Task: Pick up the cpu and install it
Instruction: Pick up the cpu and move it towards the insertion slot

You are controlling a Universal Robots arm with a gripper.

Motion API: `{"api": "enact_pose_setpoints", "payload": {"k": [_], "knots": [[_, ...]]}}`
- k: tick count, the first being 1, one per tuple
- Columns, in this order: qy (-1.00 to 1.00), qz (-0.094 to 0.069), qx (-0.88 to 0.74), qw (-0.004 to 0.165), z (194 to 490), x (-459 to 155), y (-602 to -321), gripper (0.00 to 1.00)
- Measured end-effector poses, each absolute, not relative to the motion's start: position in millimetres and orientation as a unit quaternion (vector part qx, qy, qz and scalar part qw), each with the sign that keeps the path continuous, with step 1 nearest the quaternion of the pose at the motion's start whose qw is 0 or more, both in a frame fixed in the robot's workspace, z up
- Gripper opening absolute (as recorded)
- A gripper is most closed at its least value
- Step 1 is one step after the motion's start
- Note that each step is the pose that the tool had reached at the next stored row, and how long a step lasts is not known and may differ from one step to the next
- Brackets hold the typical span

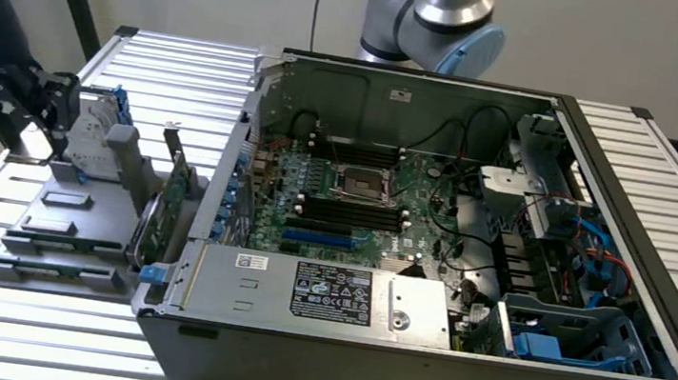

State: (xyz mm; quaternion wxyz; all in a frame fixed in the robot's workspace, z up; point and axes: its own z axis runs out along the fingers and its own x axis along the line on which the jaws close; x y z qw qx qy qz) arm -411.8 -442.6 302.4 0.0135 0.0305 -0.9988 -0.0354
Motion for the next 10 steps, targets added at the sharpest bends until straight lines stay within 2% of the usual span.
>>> {"api": "enact_pose_setpoints", "payload": {"k": [10], "knots": [[-0.999,-0.035,0.031,0.016,347.8,-383.2,-441.1,0.55]]}}
